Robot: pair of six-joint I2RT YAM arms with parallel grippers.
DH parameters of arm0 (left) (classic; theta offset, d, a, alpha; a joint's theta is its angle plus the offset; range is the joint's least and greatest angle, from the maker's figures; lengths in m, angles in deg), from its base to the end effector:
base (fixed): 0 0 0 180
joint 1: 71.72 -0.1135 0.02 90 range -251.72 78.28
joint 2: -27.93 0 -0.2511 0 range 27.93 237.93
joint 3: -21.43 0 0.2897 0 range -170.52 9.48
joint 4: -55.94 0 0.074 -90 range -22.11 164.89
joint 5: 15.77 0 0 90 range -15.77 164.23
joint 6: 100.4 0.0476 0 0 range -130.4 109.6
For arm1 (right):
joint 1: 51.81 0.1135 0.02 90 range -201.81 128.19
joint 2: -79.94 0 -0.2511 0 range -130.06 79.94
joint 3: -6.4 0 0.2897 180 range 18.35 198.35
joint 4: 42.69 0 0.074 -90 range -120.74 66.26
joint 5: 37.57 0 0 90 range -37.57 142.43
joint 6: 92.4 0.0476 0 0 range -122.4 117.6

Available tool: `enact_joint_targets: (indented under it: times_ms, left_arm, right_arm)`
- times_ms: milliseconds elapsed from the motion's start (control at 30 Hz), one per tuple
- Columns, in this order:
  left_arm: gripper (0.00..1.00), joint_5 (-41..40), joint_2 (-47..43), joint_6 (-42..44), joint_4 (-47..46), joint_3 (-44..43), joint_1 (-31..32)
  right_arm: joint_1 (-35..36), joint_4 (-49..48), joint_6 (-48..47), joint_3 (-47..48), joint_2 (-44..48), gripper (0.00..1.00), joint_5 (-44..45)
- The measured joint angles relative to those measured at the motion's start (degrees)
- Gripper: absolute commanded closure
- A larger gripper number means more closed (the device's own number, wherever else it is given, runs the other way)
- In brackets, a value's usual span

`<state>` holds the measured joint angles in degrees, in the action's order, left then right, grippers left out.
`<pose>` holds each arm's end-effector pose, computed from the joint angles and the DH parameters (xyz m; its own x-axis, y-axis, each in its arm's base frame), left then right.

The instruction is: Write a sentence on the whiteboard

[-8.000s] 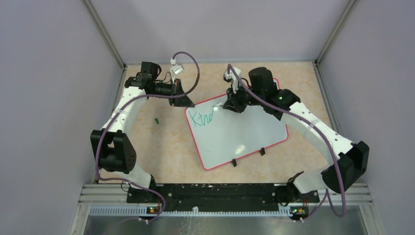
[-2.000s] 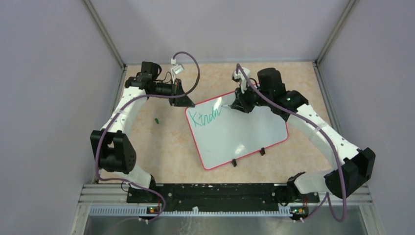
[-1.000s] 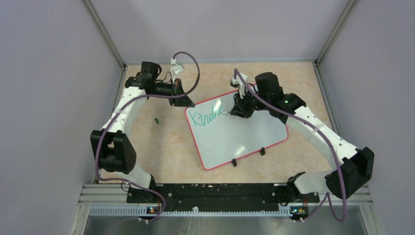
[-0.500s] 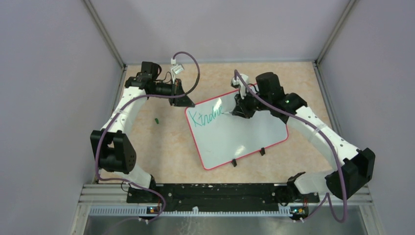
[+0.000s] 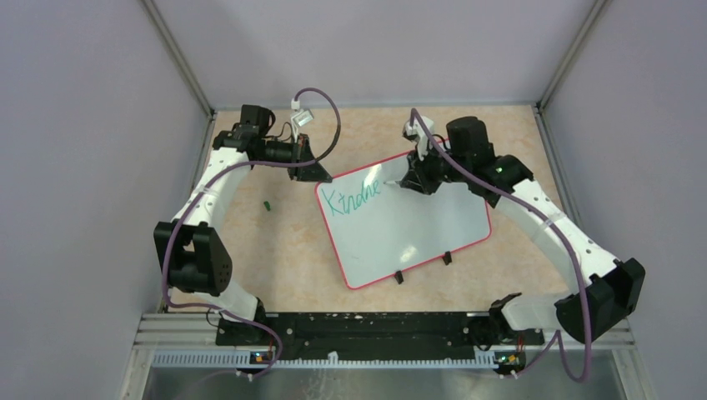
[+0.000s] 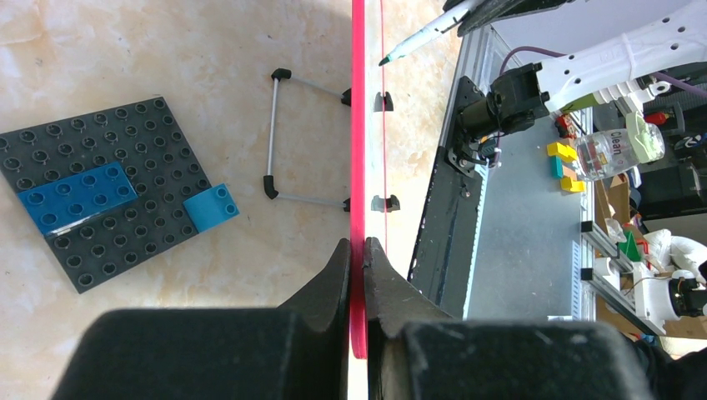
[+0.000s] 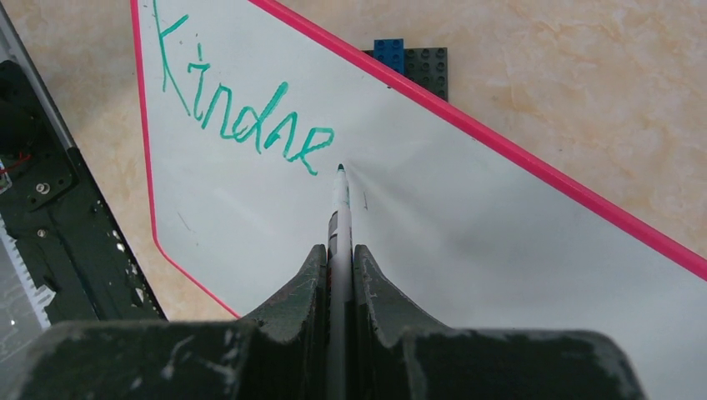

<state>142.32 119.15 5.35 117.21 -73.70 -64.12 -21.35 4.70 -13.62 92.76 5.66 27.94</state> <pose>0.3548 -0.0919 0.3070 -0.6553 0.1896 -0.7312 0.7514 0.2621 -0.6055 0.2753 0.1848 0.3480 -0.3422 -0.4067 -0.8471 -0.8355 0.5442 0.0762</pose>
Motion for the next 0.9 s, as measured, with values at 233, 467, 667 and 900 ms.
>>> enact_joint_targets:
  times_ms: [233, 467, 667, 900]
  left_arm:
    - [1.00, 0.0, 0.0, 0.0, 0.0, 0.0, 0.0]
    - [1.00, 0.0, 0.0, 0.0, 0.0, 0.0, 0.0]
    - [1.00, 0.0, 0.0, 0.0, 0.0, 0.0, 0.0]
    - [1.00, -0.2, 0.0, 0.0, 0.0, 0.0, 0.0]
  right_arm:
    - [-1.1, -1.5, 1.8, 0.0, 0.0, 1.00, -1.0]
    - [-1.2, -2.9, 2.4, 0.0, 0.0, 1.00, -1.0]
    - [-1.4, -3.1, 2.5, 0.0, -0.9, 1.00, -0.4]
    - [-1.4, -3.5, 2.8, 0.8, -1.9, 1.00, -1.0]
